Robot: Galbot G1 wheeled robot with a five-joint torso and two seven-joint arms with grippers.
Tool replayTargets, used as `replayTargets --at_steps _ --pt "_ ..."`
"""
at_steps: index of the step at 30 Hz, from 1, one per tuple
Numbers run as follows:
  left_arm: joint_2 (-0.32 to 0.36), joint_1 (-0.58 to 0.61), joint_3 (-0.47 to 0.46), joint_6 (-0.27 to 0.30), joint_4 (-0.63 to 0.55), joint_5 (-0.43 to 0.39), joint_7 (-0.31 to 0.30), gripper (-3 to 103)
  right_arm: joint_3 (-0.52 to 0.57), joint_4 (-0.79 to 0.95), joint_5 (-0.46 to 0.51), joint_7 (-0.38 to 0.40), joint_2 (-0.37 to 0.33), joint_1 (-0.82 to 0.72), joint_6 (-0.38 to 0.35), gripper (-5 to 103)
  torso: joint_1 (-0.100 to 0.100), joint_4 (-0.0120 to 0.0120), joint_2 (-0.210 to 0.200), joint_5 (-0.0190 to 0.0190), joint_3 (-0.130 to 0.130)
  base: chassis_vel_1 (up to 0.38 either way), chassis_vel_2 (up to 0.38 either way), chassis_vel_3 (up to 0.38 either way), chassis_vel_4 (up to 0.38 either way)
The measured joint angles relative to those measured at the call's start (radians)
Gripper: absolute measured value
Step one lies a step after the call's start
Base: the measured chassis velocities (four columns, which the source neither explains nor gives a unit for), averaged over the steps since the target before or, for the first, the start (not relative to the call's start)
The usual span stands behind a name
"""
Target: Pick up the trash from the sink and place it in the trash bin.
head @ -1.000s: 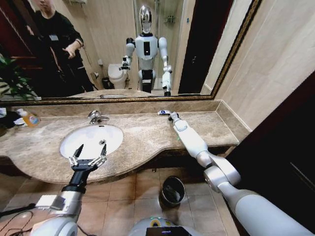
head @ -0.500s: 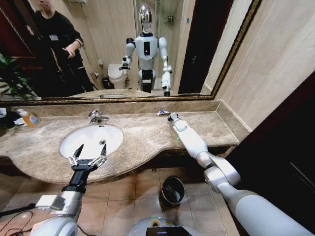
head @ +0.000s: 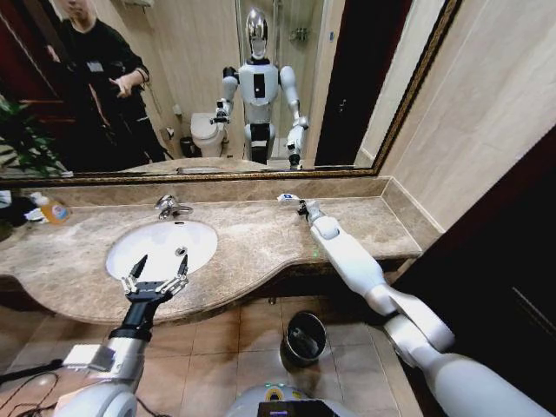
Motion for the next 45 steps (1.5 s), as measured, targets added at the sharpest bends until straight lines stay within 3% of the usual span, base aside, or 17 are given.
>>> replayTargets --at_steps 7,15,28,33,45 --pt "0.000 0.000 0.000 0.000 0.000 0.000 0.000 100 0.015 0.194 0.068 0.050 -0.066 -0.117 -0.040 0 0.000 0.0002 0.000 0.0000 0.000 0.000 0.000 0.000 0.000" --pt "0.000 0.000 0.000 0.000 0.000 0.000 0.000 100 0.089 0.311 0.097 0.061 -0.115 -0.221 -0.017 0 0.000 0.0002 0.000 0.0000 0.000 0.000 0.000 0.000 0.000" --pt "0.000 0.000 0.000 0.000 0.000 0.000 0.000 100 0.299 0.552 0.196 0.024 -0.186 -0.537 0.112 0 0.000 0.0001 0.000 0.0001 0.000 0.000 0.000 0.000 0.000" --pt "0.000 0.000 0.000 0.000 0.000 0.000 0.000 100 0.366 0.616 0.213 -0.033 -0.208 -0.646 0.217 0 0.000 0.0002 0.000 0.0002 0.000 0.000 0.000 0.000 0.000" --pt "0.000 0.000 0.000 0.000 0.000 0.000 0.000 100 0.474 0.792 0.228 -0.033 -0.204 -0.804 0.224 0 0.000 0.0002 0.000 -0.0001 0.000 0.000 0.000 0.000 0.000"
